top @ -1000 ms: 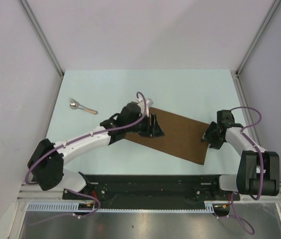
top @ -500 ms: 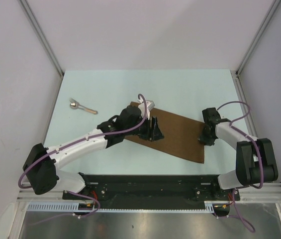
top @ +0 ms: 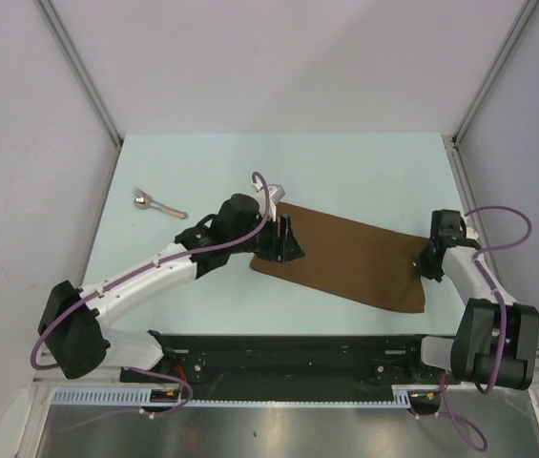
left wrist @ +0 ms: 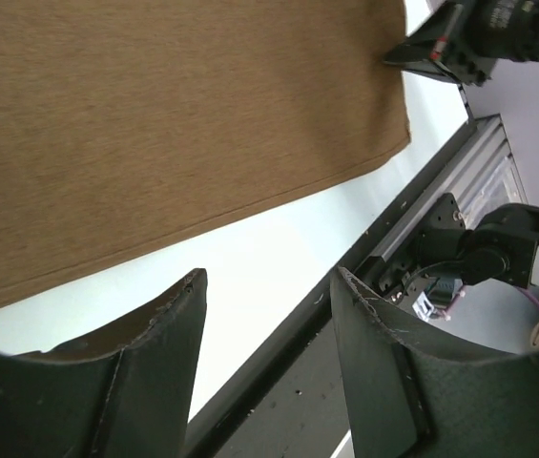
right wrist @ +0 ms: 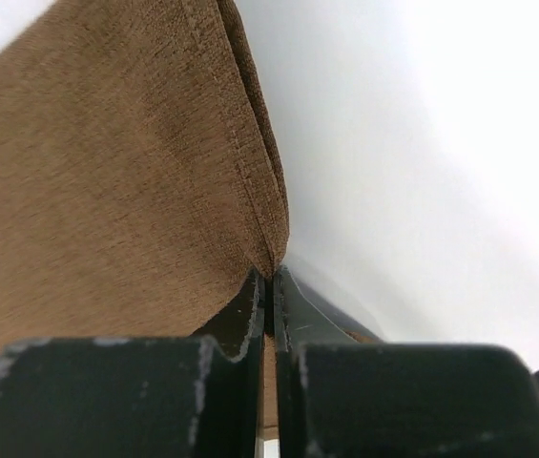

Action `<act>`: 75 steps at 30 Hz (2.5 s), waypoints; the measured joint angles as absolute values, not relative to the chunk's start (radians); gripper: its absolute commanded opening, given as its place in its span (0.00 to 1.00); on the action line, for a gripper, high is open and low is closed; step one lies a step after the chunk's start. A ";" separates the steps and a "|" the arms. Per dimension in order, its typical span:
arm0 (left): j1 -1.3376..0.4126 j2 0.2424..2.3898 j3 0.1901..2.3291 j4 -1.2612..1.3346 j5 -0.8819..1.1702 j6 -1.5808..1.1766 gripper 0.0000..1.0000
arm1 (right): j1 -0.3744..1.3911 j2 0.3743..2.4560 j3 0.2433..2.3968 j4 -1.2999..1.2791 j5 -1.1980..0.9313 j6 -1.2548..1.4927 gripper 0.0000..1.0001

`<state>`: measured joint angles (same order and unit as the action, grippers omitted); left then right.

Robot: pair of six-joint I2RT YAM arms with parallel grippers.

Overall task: Fold the napkin into a case and place the utensils inside
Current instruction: Fold the rectangle-folded napkin at the center of the board.

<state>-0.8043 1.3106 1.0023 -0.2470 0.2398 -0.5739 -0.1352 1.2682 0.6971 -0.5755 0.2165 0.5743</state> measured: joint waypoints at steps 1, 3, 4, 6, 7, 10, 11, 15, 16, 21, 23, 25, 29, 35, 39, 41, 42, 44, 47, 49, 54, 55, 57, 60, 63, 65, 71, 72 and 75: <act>-0.796 1.308 1.002 -0.252 0.241 -0.574 0.59 | -0.147 1.248 0.698 -0.578 0.216 0.567 0.00; -0.780 1.300 0.998 -0.253 0.244 -0.573 0.59 | -0.144 1.230 0.704 -0.583 0.215 0.555 0.00; -0.770 1.293 0.993 -0.251 0.247 -0.573 0.59 | -0.130 1.230 0.713 -0.588 0.214 0.546 0.00; -0.753 1.279 0.976 -0.249 0.252 -0.574 0.59 | -0.059 1.235 0.741 -0.598 0.226 0.537 0.00; -0.745 1.273 0.968 -0.249 0.257 -0.574 0.59 | -0.006 1.243 0.767 -0.604 0.225 0.533 0.00; -0.719 1.259 0.945 -0.250 0.268 -0.575 0.59 | 0.161 1.299 0.867 -0.598 0.218 0.539 0.00; -0.712 1.254 0.941 -0.252 0.269 -0.575 0.59 | 0.226 1.336 0.916 -0.588 0.213 0.547 0.00; -0.685 1.223 0.929 -0.252 0.268 -0.575 0.59 | 0.410 1.522 1.073 -0.522 0.177 0.592 0.00; -0.680 1.212 0.926 -0.253 0.268 -0.575 0.59 | 0.447 1.578 1.107 -0.509 0.162 0.604 0.00; -0.660 1.159 0.900 -0.255 0.268 -0.574 0.59 | 0.566 1.815 1.256 -0.455 0.094 0.654 0.00; -0.650 1.145 0.891 -0.257 0.268 -0.574 0.59 | 0.591 1.872 1.291 -0.442 0.070 0.664 0.00; -0.641 1.137 0.883 -0.258 0.268 -0.575 0.59 | 0.605 1.914 1.330 -0.435 0.054 0.676 0.00; -0.629 1.134 0.871 -0.260 0.268 -0.575 0.59 | 0.619 1.971 1.407 -0.427 0.030 0.700 0.00; -0.617 1.133 0.858 -0.260 0.270 -0.575 0.59 | 0.625 1.999 1.453 -0.406 -0.002 0.733 0.00; -0.612 1.133 0.852 -0.260 0.274 -0.575 0.59 | 0.625 2.033 1.456 -0.384 -0.037 0.749 0.00; -0.610 1.133 0.848 -0.261 0.275 -0.574 0.59 | 0.625 2.054 1.456 -0.372 -0.055 0.752 0.00; -0.608 1.133 0.847 -0.262 0.275 -0.574 0.59 | 0.625 2.064 1.456 -0.369 -0.061 0.752 0.00; -0.601 1.132 0.846 -0.265 0.275 -0.574 0.59 | 0.624 2.079 1.456 -0.361 -0.073 0.752 0.00; -0.591 1.124 0.845 -0.272 0.275 -0.574 0.59 | 0.621 2.089 1.456 -0.346 -0.096 0.752 0.00; -0.589 1.115 0.843 -0.273 0.275 -0.574 0.59 | 0.620 2.092 1.457 -0.337 -0.107 0.752 0.00; -0.588 1.093 0.833 -0.274 0.276 -0.574 0.59 | 0.620 2.096 1.457 -0.323 -0.126 0.753 0.00; -0.588 1.092 0.832 -0.275 0.276 -0.574 0.59 | 0.620 2.096 1.457 -0.321 -0.129 0.752 0.00; -0.587 1.092 0.832 -0.275 0.276 -0.574 0.59 | 0.620 2.096 1.457 -0.319 -0.133 0.755 0.00; -0.587 1.092 0.832 -0.275 0.277 -0.574 0.59 | 0.620 2.096 1.457 -0.318 -0.138 0.759 0.00; -0.587 1.092 0.832 -0.275 0.277 -0.574 0.59 | 0.621 2.096 1.457 -0.315 -0.141 0.761 0.00; -0.587 1.092 0.830 -0.275 0.277 -0.574 0.59 | 0.623 2.096 1.453 -0.310 -0.141 0.767 0.00; -0.586 1.092 0.828 -0.274 0.285 -0.574 0.59 | 0.632 2.088 1.435 -0.297 -0.144 0.778 0.00; -0.586 1.092 0.825 -0.274 0.286 -0.574 0.59 | 0.632 2.088 1.434 -0.295 -0.146 0.779 0.00; -0.586 1.092 0.821 -0.275 0.291 -0.574 0.59 | 0.633 2.088 1.433 -0.293 -0.149 0.783 0.00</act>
<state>-0.5858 1.0916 0.8207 -0.2749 0.2913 -0.5743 0.6331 2.0884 1.4326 -0.2932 -0.1486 0.7834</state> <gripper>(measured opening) 0.591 0.021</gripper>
